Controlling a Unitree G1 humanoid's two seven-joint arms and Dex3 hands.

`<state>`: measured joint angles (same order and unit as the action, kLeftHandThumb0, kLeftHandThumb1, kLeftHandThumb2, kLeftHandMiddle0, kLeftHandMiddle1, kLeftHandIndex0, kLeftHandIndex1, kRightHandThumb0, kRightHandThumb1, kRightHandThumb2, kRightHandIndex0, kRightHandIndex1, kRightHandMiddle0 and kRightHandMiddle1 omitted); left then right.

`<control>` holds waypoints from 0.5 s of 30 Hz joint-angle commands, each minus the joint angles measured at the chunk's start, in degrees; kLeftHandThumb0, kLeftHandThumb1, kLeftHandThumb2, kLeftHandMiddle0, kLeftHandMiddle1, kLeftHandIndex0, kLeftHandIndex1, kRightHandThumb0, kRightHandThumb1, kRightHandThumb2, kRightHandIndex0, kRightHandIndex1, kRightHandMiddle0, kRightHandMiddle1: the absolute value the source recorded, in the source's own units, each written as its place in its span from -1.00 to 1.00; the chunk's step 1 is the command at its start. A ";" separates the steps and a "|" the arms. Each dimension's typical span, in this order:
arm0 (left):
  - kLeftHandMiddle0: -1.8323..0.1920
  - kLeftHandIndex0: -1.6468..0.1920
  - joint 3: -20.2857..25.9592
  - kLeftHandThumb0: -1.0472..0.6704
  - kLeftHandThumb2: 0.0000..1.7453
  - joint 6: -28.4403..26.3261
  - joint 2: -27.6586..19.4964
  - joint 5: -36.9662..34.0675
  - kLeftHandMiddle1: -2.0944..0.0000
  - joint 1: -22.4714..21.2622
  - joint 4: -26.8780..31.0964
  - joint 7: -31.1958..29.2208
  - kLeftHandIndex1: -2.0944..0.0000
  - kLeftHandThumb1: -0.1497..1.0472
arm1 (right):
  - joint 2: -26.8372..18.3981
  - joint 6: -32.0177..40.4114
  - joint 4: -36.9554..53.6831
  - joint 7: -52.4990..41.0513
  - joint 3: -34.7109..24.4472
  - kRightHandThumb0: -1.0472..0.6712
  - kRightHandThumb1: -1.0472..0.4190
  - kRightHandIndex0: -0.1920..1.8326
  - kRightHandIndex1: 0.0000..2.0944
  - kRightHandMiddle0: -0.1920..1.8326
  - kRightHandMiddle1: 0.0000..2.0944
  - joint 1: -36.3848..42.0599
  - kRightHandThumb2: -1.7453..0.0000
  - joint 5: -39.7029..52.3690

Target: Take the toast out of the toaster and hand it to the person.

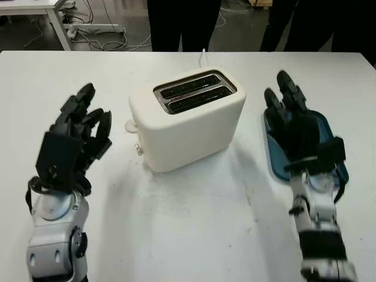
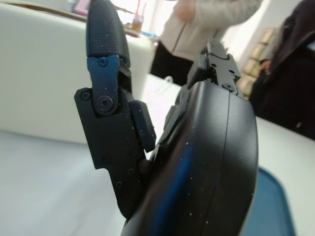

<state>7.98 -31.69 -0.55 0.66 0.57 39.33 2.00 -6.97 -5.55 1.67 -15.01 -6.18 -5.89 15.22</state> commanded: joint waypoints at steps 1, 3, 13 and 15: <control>0.81 0.55 -0.88 -0.36 -0.20 1.69 0.71 0.04 0.42 1.28 0.46 0.64 0.96 0.79 | 1.02 0.73 3.80 0.78 0.61 -0.68 -0.83 -0.81 -1.00 -0.81 -1.00 2.96 0.62 0.28; 0.81 0.56 -1.51 -0.36 -0.21 2.09 1.79 -0.42 0.47 2.18 0.44 1.08 0.97 0.79 | 1.84 -0.44 5.67 0.60 1.41 -0.70 -0.83 -0.81 -1.00 -0.81 -1.00 5.35 0.62 -0.05; 0.81 0.55 -6.85 -0.45 -0.20 13.60 1.87 3.09 0.45 7.34 -6.31 1.56 0.96 0.79 | 5.18 -5.56 7.68 1.07 6.64 -0.68 -0.83 -0.81 -1.00 -0.81 -1.00 12.97 0.59 -4.09; 0.81 0.55 -7.56 -0.46 -0.19 16.26 1.86 3.53 0.42 8.25 -7.74 1.61 0.95 0.79 | 6.14 -5.18 6.28 2.51 7.01 -0.66 -0.83 -0.81 -1.00 -0.81 -1.00 13.15 0.61 -5.05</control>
<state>1.00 -17.46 1.58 3.26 7.81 32.44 3.41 -1.41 -9.56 8.88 -13.32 0.74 6.81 10.91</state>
